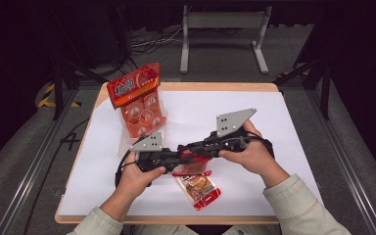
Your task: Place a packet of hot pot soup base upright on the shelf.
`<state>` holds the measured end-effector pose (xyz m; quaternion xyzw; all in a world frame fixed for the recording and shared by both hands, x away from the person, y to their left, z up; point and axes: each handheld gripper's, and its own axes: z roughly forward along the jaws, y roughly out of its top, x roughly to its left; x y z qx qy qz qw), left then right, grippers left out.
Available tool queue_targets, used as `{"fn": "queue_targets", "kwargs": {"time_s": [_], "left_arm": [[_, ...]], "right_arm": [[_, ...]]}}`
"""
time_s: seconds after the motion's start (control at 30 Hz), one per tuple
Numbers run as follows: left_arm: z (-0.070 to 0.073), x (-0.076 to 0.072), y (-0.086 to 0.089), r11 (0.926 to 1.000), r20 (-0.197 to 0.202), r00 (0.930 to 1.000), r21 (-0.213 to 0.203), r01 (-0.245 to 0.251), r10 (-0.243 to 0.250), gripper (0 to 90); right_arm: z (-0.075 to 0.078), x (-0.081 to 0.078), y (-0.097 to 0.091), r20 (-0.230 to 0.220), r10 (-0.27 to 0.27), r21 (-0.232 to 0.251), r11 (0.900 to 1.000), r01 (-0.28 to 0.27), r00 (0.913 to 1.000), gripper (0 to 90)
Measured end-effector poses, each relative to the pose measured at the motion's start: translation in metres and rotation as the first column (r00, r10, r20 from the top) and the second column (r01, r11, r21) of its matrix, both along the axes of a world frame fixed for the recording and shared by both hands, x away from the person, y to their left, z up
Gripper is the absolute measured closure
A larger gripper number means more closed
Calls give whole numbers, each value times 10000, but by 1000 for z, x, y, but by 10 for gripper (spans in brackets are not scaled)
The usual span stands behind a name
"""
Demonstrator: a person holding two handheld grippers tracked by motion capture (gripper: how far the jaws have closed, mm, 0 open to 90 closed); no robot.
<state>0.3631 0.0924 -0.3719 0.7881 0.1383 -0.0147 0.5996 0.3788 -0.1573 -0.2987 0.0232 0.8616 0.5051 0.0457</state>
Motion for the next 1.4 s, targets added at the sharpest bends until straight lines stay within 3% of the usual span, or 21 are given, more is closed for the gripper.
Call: {"fn": "queue_targets", "kwargs": {"time_s": [0.17, 0.23, 0.3, 0.4, 0.5, 0.57, 0.63, 0.73, 1.07, 1.13, 1.27, 1.4], "left_arm": [[1, 0, 1, 10000, 76, 10000, -8, -5, 5, 878], [2, 1, 4, 10000, 136, 9999, -75, -19, 20, 881], [3, 2, 6, 9999, 88, 9999, -100, -87, 88, 883], [6, 4, 11, 9998, 109, 9998, -157, -150, 152, 884], [7, 6, 15, 9993, 177, 9997, -327, -155, 160, 885], [9, 8, 19, 9992, 276, 9995, -372, -164, 174, 885], [12, 10, 23, 9987, 319, 9993, -480, -159, 174, 886], [17, 14, 31, 9974, 427, 9990, -723, -68, 99, 886], [34, 31, 52, 9951, 482, 9986, -974, -166, 214, 886], [37, 35, 57, 9947, 571, 9976, -969, -340, 396, 886], [38, 41, 65, 9936, 653, 9943, -807, -790, 844, 886], [38, 46, 76, 9896, 639, 9915, -963, -1071, 1136, 886]], "right_arm": [[3, 0, -4, -11, -171, 370, 9992, 171, 9999, 773], [5, 0, -10, -236, -393, 842, 9956, 412, 9989, 656], [6, -2, -17, -7, -717, 1248, 9896, 712, 9974, 567], [7, -3, -24, 96, -956, 1426, 9854, 932, 9954, 536], [8, -3, -37, 279, -1365, 1803, 9751, 1293, 9903, 489], [8, -4, -48, 273, -1632, 2077, 9660, 1541, 9862, 487], [8, -5, -52, 248, -1700, 2159, 9631, 1608, 9851, 488], [6, -10, -73, 69, -1953, 2603, 9473, 1868, 9807, 507], [-10, -18, -115, -519, -2579, 3134, 9131, 2610, 9648, 525], [-15, -18, -119, -713, -2617, 3124, 9105, 2707, 9625, 526], [-24, -18, -124, -751, -2821, 2669, 9185, 2919, 9564, 523], [-33, -19, -132, -934, -3003, 2647, 9116, 3144, 9493, 523]]}}
